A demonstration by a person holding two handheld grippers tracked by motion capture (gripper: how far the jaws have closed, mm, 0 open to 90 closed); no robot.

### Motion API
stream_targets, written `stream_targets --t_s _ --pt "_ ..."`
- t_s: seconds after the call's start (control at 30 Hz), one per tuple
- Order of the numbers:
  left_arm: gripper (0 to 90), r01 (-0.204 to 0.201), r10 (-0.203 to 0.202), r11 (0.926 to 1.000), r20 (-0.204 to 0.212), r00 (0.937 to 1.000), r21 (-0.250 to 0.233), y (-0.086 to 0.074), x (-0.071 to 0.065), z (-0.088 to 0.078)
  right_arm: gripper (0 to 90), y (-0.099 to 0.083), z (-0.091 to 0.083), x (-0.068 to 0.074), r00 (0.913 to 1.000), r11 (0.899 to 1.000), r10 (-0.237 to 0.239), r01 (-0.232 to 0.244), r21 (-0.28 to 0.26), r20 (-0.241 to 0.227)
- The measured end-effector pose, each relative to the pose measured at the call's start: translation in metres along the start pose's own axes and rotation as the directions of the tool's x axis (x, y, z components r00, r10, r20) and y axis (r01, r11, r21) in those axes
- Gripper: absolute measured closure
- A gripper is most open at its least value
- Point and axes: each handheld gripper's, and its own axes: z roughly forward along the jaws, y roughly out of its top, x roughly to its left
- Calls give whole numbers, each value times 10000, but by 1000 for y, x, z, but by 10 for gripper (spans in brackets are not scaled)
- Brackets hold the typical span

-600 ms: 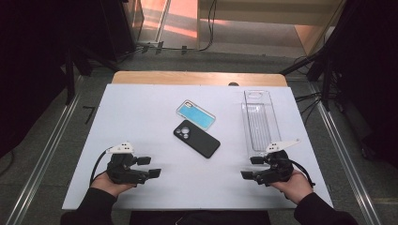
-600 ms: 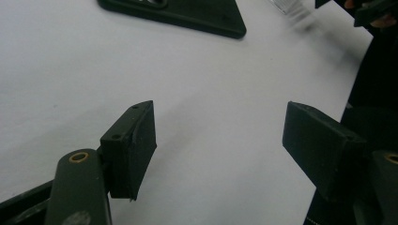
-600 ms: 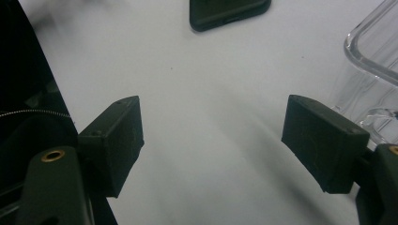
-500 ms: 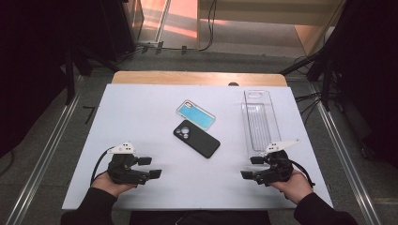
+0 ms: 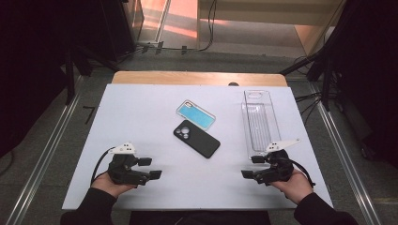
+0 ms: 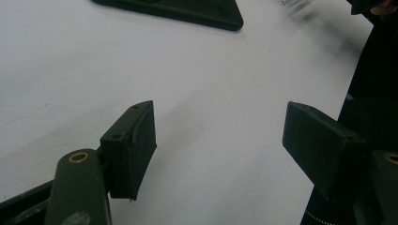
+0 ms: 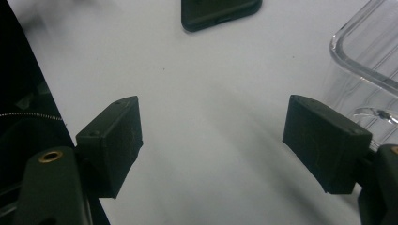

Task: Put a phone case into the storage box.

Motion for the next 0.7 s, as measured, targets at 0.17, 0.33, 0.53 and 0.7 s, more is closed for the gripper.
stream_targets --t_s 0.17,0.33,0.53,0.7 --pt "262 23 -24 10000 36 10000 26 0 0 0 180 0 0 0 10000 10000 1 -1 2 6" --pt "263 30 -31 9999 73 10000 137 0 0 0 180 0 0 0 10000 10000 48 -48 43 -10" --pt "263 38 -40 9999 89 10000 145 0 0 1 180 0 0 0 10000 10000 19 -19 29 13" --pt "263 56 -57 9999 110 9999 144 0 0 1 180 0 0 0 10000 10000 47 -47 63 5"
